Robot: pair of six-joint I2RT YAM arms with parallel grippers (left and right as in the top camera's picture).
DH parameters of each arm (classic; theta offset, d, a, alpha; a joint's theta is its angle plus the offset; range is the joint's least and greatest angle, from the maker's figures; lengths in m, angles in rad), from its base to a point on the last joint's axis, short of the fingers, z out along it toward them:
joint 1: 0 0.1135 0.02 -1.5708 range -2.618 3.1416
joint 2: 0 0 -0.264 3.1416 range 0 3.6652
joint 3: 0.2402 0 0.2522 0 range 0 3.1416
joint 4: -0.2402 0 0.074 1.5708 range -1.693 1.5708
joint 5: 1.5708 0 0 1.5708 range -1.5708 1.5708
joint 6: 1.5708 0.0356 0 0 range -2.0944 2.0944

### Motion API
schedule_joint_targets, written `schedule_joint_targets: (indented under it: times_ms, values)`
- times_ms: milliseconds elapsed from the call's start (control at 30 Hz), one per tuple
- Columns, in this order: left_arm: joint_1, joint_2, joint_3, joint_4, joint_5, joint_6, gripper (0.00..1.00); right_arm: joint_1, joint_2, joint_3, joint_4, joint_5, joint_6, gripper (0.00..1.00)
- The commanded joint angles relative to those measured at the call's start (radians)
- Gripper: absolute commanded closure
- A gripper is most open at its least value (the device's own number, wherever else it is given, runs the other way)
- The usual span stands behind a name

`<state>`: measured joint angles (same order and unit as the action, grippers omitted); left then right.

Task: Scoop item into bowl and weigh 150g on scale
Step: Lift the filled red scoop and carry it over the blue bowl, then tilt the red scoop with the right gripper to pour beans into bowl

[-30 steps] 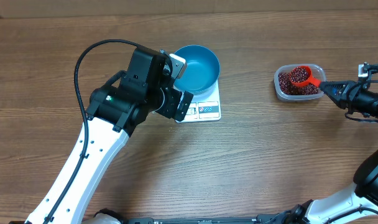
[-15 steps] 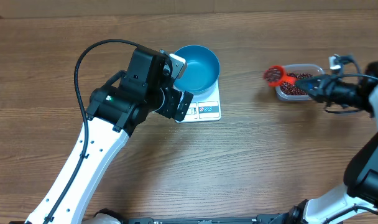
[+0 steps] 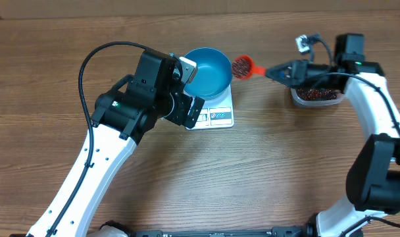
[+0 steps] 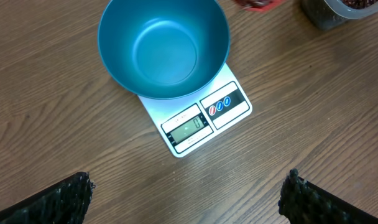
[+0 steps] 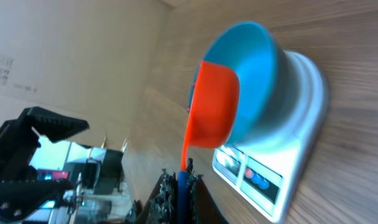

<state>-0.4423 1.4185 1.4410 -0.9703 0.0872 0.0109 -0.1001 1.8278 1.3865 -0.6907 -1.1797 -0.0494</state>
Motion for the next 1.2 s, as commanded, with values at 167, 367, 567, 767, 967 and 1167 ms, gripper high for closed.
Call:
schedule_joint_targets:
  times_ms: [167,367,567,767,967,1167]
  values:
    - [0.004,0.006,0.008,0.002,0.014,0.019,0.00,0.133,-0.040,0.029,0.213,0.091,0.263,0.96]
    - [0.004,0.006,0.008,0.002,0.014,0.019,0.00,0.200,-0.040,0.029,0.216,0.204,0.263,0.96]
    - [0.004,0.006,0.008,0.002,0.014,0.019,0.00,0.219,-0.042,0.031,0.216,0.267,0.262,0.96]
    - [0.004,0.006,0.008,0.002,0.014,0.019,0.00,0.219,-0.049,0.059,0.215,0.282,0.258,0.96]
    - [0.004,0.006,0.008,0.002,0.014,0.019,0.00,0.237,-0.059,0.081,0.204,0.309,0.223,0.96]
    - [0.004,0.006,0.008,0.002,0.014,0.019,0.00,0.263,-0.061,0.081,0.162,0.385,0.196,0.96]
